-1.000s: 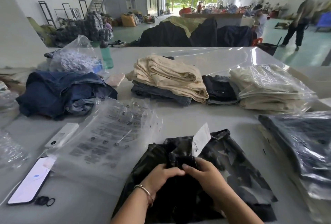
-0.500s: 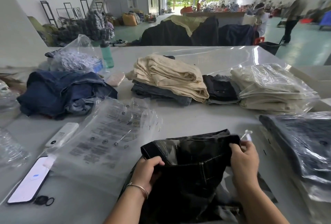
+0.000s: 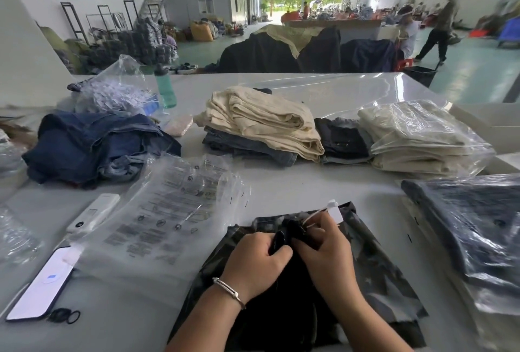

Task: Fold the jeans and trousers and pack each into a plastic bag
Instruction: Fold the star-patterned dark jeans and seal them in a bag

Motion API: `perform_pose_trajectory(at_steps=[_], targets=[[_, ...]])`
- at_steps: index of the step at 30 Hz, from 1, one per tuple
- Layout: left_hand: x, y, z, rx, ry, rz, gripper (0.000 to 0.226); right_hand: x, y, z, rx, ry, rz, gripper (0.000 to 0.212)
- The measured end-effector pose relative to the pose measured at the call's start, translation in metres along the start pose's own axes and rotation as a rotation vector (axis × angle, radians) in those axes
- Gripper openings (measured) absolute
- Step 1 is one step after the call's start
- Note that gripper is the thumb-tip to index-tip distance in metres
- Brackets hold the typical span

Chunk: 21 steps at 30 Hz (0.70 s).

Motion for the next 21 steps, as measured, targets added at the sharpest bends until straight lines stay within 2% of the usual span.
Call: perform_pose_trajectory(at_steps=[4,6,9,11,12,14,15,16,18,19,21], targets=[[0.000,0.011,-0.008,-0.232,-0.045,-0.101,0.026,0.002,0.002,0.001,-0.186,-0.110,-0.082,0.012],[0.002,0.015,-0.015,-0.208,-0.135,-0.119,0.028,0.001,0.005,0.000,-0.204,-0.193,-0.125,0.016],[0.010,0.013,-0.035,0.231,-0.336,0.060,0.019,-0.008,0.008,0.011,-0.062,-0.137,-0.102,0.027],[0.010,0.009,-0.042,0.449,-0.313,0.133,0.025,-0.017,0.009,0.025,-0.014,-0.107,-0.081,0.036],[0.005,0.005,-0.038,0.436,-0.209,0.116,0.024,-0.021,0.009,0.031,0.017,-0.127,-0.066,0.040],[-0.011,-0.005,-0.020,0.234,0.059,0.037,0.021,-0.026,0.011,0.045,0.045,-0.211,-0.056,0.041],[-0.019,-0.004,-0.017,0.113,0.094,-0.023,0.029,-0.028,0.011,0.052,0.025,-0.266,-0.056,0.039],[-0.026,0.000,-0.020,0.023,0.039,-0.088,0.043,-0.029,0.010,0.060,-0.013,-0.317,-0.052,0.036],[-0.039,0.015,-0.040,-0.074,-0.177,-0.189,0.073,-0.030,0.005,0.079,-0.108,-0.383,-0.043,0.033],[-0.043,0.026,-0.051,-0.088,-0.264,-0.245,0.078,-0.031,0.002,0.088,-0.158,-0.417,-0.041,0.032],[-0.048,0.051,-0.072,-0.126,-0.336,-0.385,0.070,-0.029,-0.003,0.104,-0.228,-0.505,-0.034,0.030]])
Point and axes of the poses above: each hand's wrist, its own x-axis away from the middle knuckle, its own z-axis out of the back of the hand, y = z × x, the point moved 6 cm from there along -x, towards the middle knuckle, and after that the axes turned 6 degrees about y, right-handed, at the moved point
